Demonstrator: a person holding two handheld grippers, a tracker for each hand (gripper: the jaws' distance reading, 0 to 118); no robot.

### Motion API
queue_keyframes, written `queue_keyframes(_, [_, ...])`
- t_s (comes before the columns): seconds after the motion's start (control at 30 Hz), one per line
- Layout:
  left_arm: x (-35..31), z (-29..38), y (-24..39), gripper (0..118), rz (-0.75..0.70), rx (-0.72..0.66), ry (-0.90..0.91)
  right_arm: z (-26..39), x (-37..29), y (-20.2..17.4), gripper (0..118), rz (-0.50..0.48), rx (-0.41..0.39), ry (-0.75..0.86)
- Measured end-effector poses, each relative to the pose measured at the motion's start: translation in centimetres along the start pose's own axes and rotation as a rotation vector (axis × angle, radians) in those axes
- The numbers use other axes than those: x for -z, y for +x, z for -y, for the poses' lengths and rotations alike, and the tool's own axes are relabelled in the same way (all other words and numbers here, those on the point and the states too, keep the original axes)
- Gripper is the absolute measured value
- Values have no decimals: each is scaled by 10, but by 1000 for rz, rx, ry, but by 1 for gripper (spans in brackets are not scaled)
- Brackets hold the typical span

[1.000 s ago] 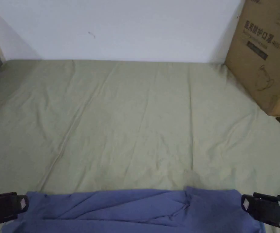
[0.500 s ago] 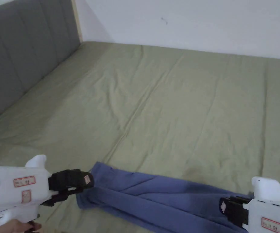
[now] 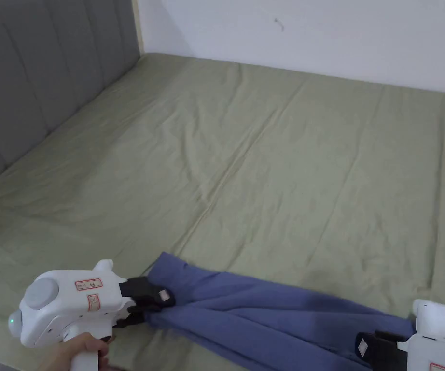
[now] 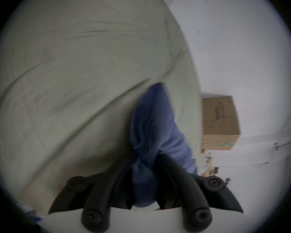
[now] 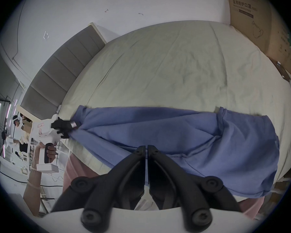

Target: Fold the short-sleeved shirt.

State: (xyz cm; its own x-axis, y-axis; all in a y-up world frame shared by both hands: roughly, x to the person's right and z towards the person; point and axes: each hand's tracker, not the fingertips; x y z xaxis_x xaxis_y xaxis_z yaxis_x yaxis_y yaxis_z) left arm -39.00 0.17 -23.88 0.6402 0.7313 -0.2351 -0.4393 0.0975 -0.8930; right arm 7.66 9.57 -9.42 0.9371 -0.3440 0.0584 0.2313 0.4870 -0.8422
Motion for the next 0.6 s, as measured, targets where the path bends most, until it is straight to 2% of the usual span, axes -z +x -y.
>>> queue_keyframes(0.03, [4,1,-6,10,10,-12,-29,1,-1,4,3,-2,6,2])
queue_keyframes(0.07, [2,3,-6,10,91,-46,-28,1,-2,7,3,-4,12,1])
queue_keyframes(0.1, [-4,3,0,10,70,-44,-15,2,-4,9,3,-3,16,-1])
queue_keyframes(0.27, [-17,11,58,10,-76,175,17,8,-14,23,3,12,64,20])
queue_keyframes(0.5, [-25,44,171,10,-53,554,53,20,-38,53,3,44,148,68])
queue_keyframes(0.6, [-5,84,224,10,11,737,-19,29,-52,68,3,59,203,101])
